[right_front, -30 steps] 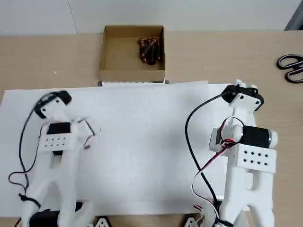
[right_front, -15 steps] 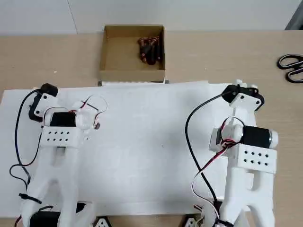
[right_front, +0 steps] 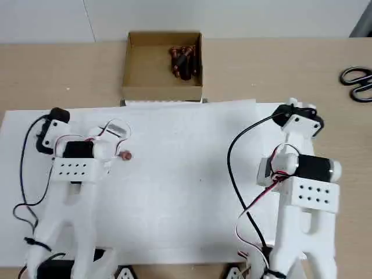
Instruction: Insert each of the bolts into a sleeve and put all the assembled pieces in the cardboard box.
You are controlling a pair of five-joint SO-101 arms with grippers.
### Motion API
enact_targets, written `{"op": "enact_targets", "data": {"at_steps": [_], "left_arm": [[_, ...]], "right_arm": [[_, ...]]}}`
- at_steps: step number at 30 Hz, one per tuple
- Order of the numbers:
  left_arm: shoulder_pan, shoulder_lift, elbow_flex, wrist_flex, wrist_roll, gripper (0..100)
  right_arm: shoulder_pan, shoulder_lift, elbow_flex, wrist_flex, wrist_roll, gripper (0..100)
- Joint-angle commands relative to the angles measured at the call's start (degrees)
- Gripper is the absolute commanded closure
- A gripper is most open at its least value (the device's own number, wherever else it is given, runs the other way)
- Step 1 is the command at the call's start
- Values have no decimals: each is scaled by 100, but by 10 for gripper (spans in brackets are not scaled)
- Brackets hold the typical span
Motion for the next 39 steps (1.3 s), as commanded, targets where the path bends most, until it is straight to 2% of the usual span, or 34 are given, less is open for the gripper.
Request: {"op": "enact_targets", "data": {"at_steps": [1,5,7,10,15,19,20,23,28,32,34,37,39], "left_arm": [[35,-44,-22,-105,-167,710],[18,-88,-92,-70,-642,710],[-44,-88,-268,53,-1319,710],[-123,-88,-857,730,-2233,722],[-141,-53,-2404,2338,-3745,828],[-176,-35,-3169,2954,-3930,959],[-185,-35,-3204,3007,-3930,991],[-413,-35,-3231,3086,-3930,992],[-1073,-35,-3240,2602,-3930,994],[-1415,-35,-3240,2532,-4132,994],[-1398,-35,-3231,2541,-4747,994],[-1345,-26,-3143,2497,-6233,994],[-1090,-79,-3081,2453,-6875,994]], "right_arm": [[40,-163,-18,4,53,995],[40,-163,-18,4,53,995],[40,-163,-18,4,53,995],[145,-163,-18,4,53,995],[462,-163,-18,4,62,995],[505,-163,-18,4,264,995],[505,-163,-18,-4,273,995],[497,-163,-18,-119,281,995],[488,-163,-18,-154,281,995],[479,-163,-18,-154,290,995],[479,-163,-18,-163,290,995],[479,-163,-18,-163,290,995],[479,-163,-18,-163,290,995]]}}
